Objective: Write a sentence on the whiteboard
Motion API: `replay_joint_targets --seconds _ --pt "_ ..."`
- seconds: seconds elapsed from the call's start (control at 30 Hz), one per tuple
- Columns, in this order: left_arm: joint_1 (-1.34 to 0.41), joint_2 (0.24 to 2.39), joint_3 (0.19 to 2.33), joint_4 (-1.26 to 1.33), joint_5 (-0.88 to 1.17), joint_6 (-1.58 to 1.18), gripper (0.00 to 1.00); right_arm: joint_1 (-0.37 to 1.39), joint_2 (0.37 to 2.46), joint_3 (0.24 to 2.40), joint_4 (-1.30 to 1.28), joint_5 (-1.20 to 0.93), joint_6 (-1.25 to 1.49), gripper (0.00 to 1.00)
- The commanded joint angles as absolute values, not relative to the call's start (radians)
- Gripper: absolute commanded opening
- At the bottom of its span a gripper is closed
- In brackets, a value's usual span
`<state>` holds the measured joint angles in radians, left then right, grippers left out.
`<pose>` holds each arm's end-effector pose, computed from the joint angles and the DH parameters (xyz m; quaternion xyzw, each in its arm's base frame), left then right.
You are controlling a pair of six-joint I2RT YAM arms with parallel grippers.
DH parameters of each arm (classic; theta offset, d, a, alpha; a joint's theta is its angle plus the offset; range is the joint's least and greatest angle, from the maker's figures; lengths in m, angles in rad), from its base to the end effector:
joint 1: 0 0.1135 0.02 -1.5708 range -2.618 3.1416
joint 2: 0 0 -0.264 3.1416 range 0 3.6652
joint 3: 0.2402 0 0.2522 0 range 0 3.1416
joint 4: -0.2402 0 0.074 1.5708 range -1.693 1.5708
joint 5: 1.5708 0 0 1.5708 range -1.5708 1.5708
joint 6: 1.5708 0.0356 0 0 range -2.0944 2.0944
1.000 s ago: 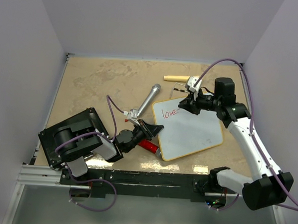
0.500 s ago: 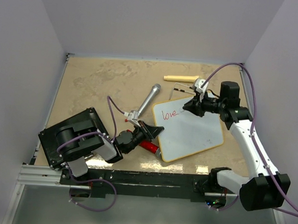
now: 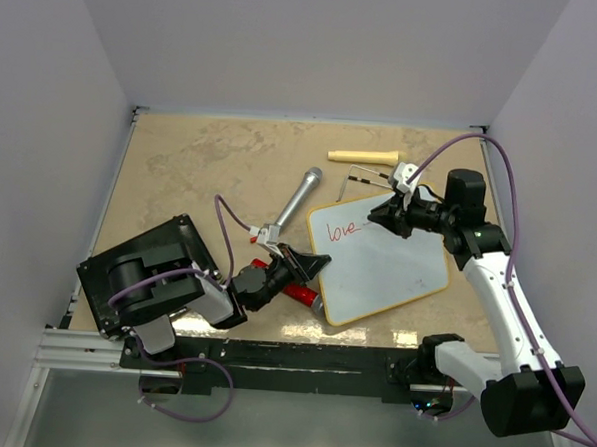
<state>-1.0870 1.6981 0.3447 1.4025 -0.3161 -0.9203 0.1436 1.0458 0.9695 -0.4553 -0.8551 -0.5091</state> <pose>0.1366 -0.2362 0.1544 -0.0569 0.6881 -0.5449 0.4758 0.2143 0.0581 0.3337 -0.4482 0.6822 0.2718 0.5097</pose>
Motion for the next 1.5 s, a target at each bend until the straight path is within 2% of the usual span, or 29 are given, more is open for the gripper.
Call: replay_joint_targets --seconds 0.0,0.43,1.47 --pt "-1.106 1.701 0.313 1.428 -0.336 -0.736 0.00 0.138 1.017 0.980 -0.420 -0.815 -0.508 0.00" --pt "-1.126 1.689 0.308 1.424 -0.376 -0.761 0.00 0.112 1.005 0.963 -0.388 -0.761 -0.525 0.00" --pt "-1.131 1.692 0.327 1.407 -0.365 -0.770 0.00 0.077 1.146 0.959 -0.359 -0.893 -0.505 0.00"
